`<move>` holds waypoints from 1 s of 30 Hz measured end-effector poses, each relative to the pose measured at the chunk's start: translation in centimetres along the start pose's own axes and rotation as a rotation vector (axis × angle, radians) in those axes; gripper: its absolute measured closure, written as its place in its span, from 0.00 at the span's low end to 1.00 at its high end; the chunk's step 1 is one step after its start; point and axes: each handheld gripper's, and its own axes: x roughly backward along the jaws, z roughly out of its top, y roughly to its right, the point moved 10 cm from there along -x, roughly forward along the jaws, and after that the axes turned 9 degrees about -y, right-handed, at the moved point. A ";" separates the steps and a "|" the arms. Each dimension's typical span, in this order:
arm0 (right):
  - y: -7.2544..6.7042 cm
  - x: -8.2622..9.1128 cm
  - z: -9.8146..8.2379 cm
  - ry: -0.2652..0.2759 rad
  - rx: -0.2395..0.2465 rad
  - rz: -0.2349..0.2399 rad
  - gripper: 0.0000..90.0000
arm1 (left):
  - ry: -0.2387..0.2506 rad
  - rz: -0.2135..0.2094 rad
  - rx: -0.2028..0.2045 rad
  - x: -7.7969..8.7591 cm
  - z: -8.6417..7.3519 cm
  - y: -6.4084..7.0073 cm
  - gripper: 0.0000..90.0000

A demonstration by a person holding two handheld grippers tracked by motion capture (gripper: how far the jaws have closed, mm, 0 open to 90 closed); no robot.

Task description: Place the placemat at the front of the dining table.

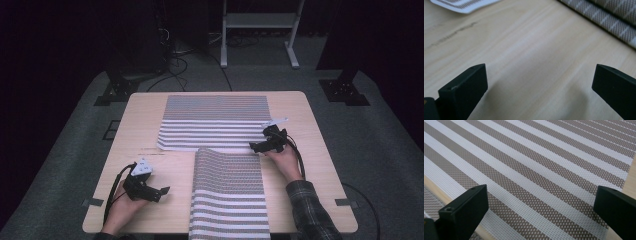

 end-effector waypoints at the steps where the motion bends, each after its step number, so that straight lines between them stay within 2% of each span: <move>1: 0.0 -0.1 -0.1 0.006 0.000 0.005 0.00 | 0.014 0.006 0.005 0.1 0.4 -0.2 0.00; 3: 0.0 -0.2 -0.1 0.012 -0.003 0.010 0.00 | 0.014 0.013 0.011 0.2 1.2 -0.7 0.00; 10: -0.1 -0.1 -0.2 0.022 0.006 0.014 0.00 | 0.019 0.040 -0.004 -0.4 4.8 -2.3 0.00; 15: -0.1 -0.1 -0.2 0.022 0.002 0.013 0.00 | 0.036 0.039 0.004 -1.9 8.0 -4.0 0.00; 16: -0.1 -0.1 -0.2 0.021 0.002 0.013 0.00 | 0.036 0.039 0.004 -1.9 8.0 -4.0 0.00; 19: -0.1 -0.1 -0.2 0.021 0.002 0.013 0.00 | 0.020 0.041 -0.007 -3.3 9.1 -4.8 0.00; 23: -0.1 -0.1 -0.2 0.021 0.002 0.013 0.00 | -0.005 0.066 -0.020 -4.9 9.8 -6.2 0.00; 25: -0.1 -0.2 -0.2 0.020 0.003 0.012 0.00 | -0.011 0.058 0.008 -6.1 10.1 -7.1 0.00; 28: -0.1 -0.2 -0.2 0.018 0.004 0.012 0.00 | -0.028 0.057 0.018 -6.9 10.0 -7.6 0.00; 30: -0.1 -0.2 -0.2 0.018 0.003 0.012 0.00 | -0.051 0.075 0.016 -7.5 9.8 -8.1 0.00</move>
